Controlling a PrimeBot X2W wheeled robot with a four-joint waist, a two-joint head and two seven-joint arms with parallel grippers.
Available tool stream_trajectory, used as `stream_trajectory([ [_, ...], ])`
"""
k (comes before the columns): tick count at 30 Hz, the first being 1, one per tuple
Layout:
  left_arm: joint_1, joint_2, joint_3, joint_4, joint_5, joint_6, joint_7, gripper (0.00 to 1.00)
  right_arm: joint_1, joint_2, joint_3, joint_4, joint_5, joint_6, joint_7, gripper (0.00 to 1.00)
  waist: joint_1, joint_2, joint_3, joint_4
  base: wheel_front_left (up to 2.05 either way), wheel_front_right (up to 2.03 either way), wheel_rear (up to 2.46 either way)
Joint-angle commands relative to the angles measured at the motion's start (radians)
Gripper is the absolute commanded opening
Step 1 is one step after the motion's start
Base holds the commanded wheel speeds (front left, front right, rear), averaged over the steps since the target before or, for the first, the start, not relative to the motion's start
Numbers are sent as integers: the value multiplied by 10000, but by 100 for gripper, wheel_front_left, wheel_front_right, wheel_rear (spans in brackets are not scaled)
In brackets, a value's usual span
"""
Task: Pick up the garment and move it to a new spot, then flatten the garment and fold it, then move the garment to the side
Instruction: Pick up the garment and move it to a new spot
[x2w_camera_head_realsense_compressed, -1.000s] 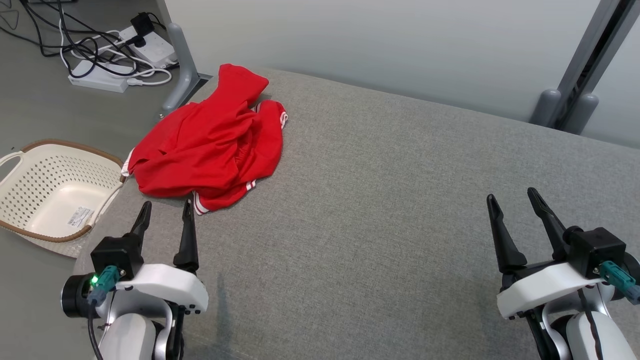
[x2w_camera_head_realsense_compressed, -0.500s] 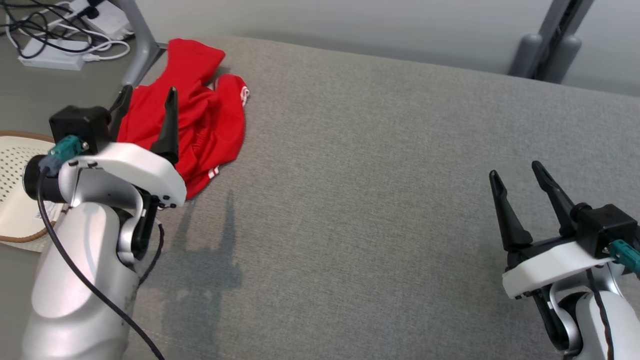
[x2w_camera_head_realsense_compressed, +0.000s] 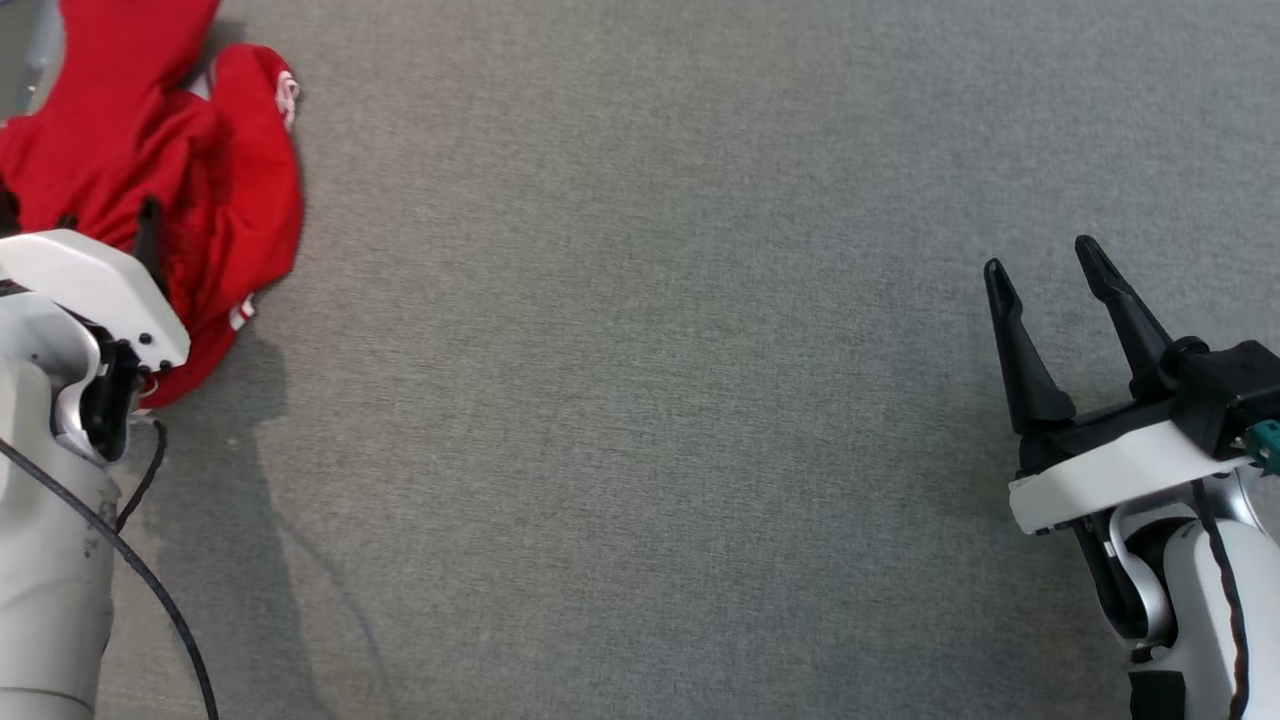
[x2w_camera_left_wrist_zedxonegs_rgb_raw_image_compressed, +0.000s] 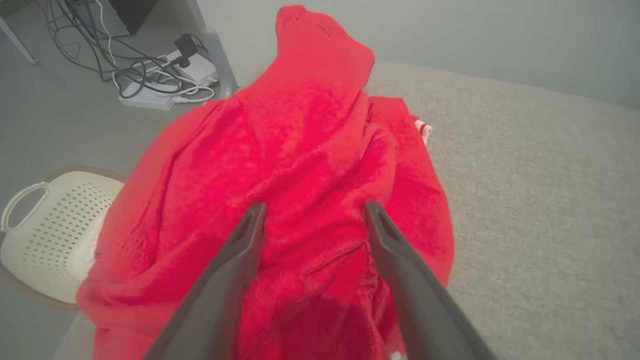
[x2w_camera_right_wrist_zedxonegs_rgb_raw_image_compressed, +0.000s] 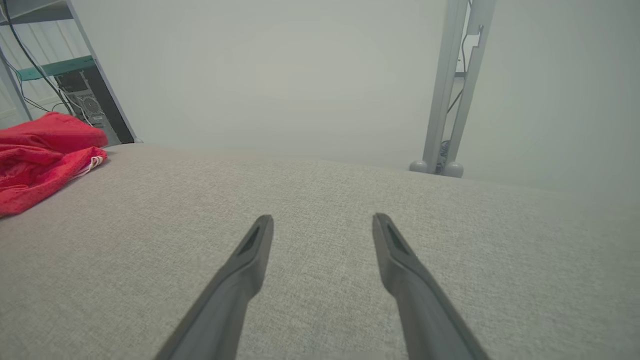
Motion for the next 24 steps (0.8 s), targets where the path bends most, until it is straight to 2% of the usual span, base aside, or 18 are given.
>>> stream_trajectory([
  [1,-172,143,81,213,-48,4,-64,100,-154,-74,-25,-5,54,0,-95,100,0,0,491,-444,0,0,0],
  [7,-454,392,278,1191,-258,-123,-480,100,-347,-106,-94,92,67,0,-258,100,0,0,824,-557,0,0,0],
  [8,-497,454,288,1275,-241,-123,-619,56,-362,-103,-108,116,67,0,-267,100,0,0,841,-547,0,0,0],
  [9,-582,523,285,1305,-185,-97,-813,1,-379,-94,-121,150,63,0,-281,100,0,0,853,-533,0,0,0],
  [11,-708,586,251,1355,-118,-121,-1150,0,-435,-53,-133,215,59,0,-319,100,0,0,835,-490,0,0,0],
  [17,-1065,995,147,952,284,166,-2545,0,-423,76,-123,474,123,0,-471,100,0,0,438,-384,0,0,0],
  [24,-1064,1467,199,-386,505,487,-3442,0,-74,280,-262,784,169,0,-754,100,0,0,-444,-434,0,0,0],
])
